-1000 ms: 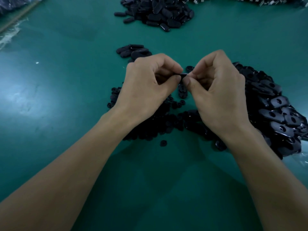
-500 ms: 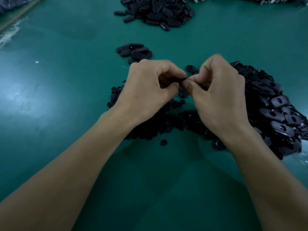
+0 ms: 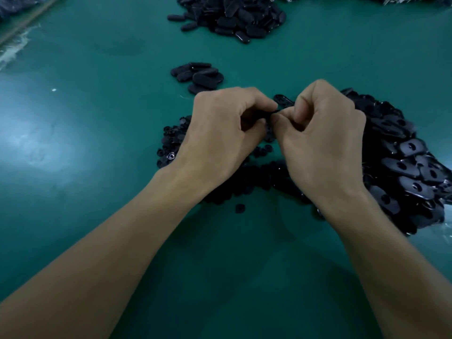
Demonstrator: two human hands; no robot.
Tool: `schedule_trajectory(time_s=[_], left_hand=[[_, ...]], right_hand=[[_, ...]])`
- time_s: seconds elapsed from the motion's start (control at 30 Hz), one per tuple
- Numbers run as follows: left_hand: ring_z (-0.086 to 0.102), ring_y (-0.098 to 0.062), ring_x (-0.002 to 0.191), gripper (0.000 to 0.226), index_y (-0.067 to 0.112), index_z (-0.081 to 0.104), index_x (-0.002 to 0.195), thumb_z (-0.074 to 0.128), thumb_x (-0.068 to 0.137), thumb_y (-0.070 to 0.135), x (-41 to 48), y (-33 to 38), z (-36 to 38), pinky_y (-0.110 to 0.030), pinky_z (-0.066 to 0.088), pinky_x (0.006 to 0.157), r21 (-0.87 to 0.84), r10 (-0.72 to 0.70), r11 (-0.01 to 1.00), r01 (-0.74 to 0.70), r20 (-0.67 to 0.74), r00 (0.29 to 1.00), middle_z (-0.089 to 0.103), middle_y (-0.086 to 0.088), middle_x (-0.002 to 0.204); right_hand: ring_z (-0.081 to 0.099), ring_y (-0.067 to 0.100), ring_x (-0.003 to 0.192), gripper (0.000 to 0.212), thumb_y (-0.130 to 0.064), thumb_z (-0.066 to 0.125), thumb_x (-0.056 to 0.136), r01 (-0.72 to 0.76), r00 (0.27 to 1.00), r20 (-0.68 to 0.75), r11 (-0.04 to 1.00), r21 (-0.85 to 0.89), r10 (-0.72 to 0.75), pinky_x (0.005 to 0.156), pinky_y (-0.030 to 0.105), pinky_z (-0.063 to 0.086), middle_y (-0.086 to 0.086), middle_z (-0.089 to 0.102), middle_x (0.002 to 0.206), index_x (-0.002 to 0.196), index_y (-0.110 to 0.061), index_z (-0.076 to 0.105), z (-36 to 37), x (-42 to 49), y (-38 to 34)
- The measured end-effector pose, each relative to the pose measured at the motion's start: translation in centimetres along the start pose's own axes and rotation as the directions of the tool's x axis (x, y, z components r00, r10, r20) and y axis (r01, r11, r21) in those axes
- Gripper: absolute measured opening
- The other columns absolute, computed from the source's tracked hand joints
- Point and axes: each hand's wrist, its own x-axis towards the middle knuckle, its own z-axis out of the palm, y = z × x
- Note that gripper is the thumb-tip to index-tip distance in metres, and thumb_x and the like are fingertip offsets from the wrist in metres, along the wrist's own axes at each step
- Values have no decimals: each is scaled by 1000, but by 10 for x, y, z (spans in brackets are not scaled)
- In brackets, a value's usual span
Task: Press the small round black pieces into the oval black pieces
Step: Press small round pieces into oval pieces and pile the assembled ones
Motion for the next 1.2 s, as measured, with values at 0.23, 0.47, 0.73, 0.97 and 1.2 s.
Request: schedule_trajectory(time_s=[0.23,0.47,0.73,0.97,1.2], left_hand=[[69,-1,85,28,9,79,103,67,81,-3,1,1,-1,-15,56,80,43,40,998,-39,-19,999,74,9,90],[70,-9,76,16,10,79,98,72,84,5,0,-2,0,-33,58,75,71,8,998,-3,-59,998,76,3,85],[67,-7,76,17,14,76,96,68,83,8,2,-7,-3,-31,55,75,118,-51,991,56,-49,998,74,6,85],[67,1,76,22,32,64,91,71,83,13,6,-7,-4,-15,53,74,-47,-162,986,161,-20,987,69,18,81],[71,-7,77,24,33,64,91,70,83,11,8,-5,-6,-21,53,76,-239,-200,947,214,79,977,73,12,80]], right_hand=[[68,25,72,45,-11,73,84,-39,999,16,996,76,38,62,41,54,9,68,72,62,-27,36,2,2,4],[72,24,72,43,-12,74,87,-61,998,37,980,187,55,64,44,60,4,70,73,62,-30,44,3,3,5],[68,24,64,31,-6,65,87,-4,989,144,977,212,-27,63,42,57,-2,69,67,72,-32,56,4,1,2],[64,-2,90,19,-11,67,91,85,988,115,988,128,-100,80,14,50,-18,67,95,102,-27,65,5,3,6],[69,2,95,21,-13,67,93,42,978,190,974,223,-85,89,27,55,-12,73,99,112,-20,73,7,12,23]])
